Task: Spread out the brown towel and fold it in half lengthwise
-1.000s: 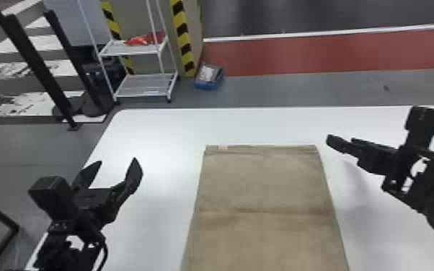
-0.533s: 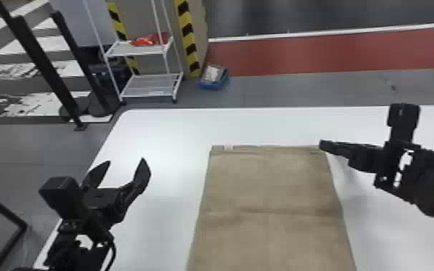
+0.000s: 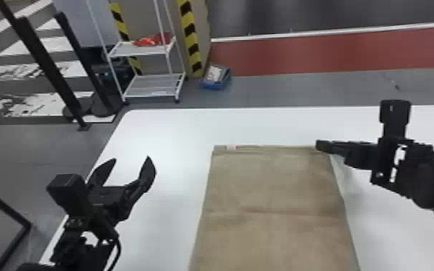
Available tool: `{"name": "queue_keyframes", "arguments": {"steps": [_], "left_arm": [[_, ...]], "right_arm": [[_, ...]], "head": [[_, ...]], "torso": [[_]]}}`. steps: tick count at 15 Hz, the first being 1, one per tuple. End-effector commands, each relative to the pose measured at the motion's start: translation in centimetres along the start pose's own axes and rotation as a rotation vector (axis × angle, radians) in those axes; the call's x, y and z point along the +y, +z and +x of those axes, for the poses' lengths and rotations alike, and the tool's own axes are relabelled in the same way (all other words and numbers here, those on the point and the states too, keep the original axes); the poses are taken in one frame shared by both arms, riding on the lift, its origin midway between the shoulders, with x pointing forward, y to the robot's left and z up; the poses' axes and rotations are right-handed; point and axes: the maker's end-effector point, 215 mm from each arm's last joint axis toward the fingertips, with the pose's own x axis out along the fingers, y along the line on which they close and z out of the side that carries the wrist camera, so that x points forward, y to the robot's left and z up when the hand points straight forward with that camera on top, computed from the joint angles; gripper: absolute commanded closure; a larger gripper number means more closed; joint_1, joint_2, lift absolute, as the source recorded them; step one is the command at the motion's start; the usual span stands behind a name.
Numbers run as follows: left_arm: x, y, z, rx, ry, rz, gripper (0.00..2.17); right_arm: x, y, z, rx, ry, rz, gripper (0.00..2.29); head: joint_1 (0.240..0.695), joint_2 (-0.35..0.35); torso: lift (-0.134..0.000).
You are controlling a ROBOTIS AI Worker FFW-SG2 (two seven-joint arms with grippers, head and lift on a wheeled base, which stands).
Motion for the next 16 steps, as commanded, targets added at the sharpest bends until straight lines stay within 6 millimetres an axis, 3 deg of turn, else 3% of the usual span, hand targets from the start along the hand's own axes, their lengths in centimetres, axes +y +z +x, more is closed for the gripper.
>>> {"name": "queue_keyframes", "arguments": {"steps": [1, 3, 5, 8, 10, 16], "left_arm": [[0.15, 0.10, 0.05, 0.000, -0.001, 0.006, 0.14], [0.34, 0.10, 0.06, 0.001, 0.002, 0.008, 0.14], [0.27, 0.07, 0.07, 0.001, 0.000, 0.008, 0.14], [0.18, 0.11, 0.15, 0.000, -0.003, 0.007, 0.14], [0.23, 0.05, 0.16, 0.002, -0.002, 0.004, 0.14], [0.19, 0.10, 0.25, 0.001, -0.004, 0.005, 0.14]], "right_arm": [[0.33, -0.67, 0.58, 0.048, -0.005, -0.014, 0.59], [0.49, -1.28, 0.98, 0.067, -0.010, -0.022, 0.59], [0.48, -1.26, 1.20, 0.071, -0.009, -0.019, 0.77], [0.61, -1.19, 1.27, 0.067, -0.007, -0.021, 0.77], [0.59, -1.16, 1.26, 0.066, -0.007, -0.019, 0.97], [0.80, -1.02, 1.33, 0.054, -0.003, -0.006, 0.95]], "head": [[0.695, 0.204], [0.695, 0.211], [0.695, 0.218], [0.695, 0.220], [0.695, 0.221], [0.695, 0.222]], "torso": [[-0.123], [-0.123], [-0.123], [-0.123], [-0.123], [-0.123]]}}
